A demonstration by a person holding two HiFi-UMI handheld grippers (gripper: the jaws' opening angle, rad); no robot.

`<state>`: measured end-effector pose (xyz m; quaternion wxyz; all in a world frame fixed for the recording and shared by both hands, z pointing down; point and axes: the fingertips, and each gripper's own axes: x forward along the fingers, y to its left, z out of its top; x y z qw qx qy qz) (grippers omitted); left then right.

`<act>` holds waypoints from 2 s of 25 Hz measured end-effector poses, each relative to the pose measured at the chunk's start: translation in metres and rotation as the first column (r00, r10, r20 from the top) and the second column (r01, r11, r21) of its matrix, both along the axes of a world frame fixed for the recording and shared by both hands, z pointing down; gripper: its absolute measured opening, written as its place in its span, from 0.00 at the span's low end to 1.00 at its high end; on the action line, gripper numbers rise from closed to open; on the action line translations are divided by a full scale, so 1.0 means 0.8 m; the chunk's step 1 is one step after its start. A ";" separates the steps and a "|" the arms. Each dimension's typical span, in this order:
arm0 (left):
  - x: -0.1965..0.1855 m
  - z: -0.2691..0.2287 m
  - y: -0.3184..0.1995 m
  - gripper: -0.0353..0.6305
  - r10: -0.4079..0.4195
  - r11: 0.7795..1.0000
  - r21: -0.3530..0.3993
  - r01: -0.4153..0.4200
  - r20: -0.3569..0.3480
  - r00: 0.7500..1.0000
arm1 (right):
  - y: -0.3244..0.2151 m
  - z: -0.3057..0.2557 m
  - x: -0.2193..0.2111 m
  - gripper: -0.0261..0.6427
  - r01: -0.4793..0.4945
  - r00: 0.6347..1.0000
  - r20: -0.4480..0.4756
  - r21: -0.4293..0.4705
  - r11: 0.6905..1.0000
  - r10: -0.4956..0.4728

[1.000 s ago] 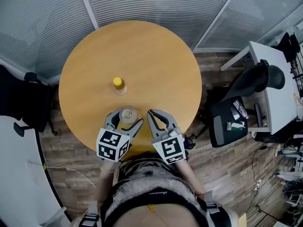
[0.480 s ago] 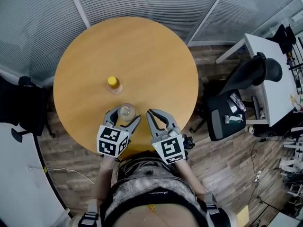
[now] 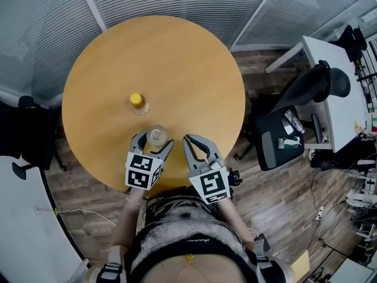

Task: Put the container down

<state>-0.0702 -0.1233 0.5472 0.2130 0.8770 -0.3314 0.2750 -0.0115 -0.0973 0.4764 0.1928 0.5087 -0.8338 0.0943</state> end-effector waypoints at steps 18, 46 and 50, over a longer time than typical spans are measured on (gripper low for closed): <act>0.006 0.074 0.002 0.57 0.005 0.998 -0.065 -0.004 0.019 1.000 | -0.004 0.019 -0.001 0.08 -0.010 1.000 -0.019 -0.050 0.999 0.009; -0.007 0.177 -0.007 0.57 -0.001 0.999 -0.037 0.005 0.107 0.994 | 0.003 0.053 0.016 0.08 -0.057 0.996 -0.078 -0.125 0.991 0.048; -0.004 0.185 -0.006 0.57 0.011 0.999 -0.040 -0.006 0.130 0.991 | 0.003 0.055 0.020 0.08 -0.070 0.995 -0.079 -0.130 0.989 0.060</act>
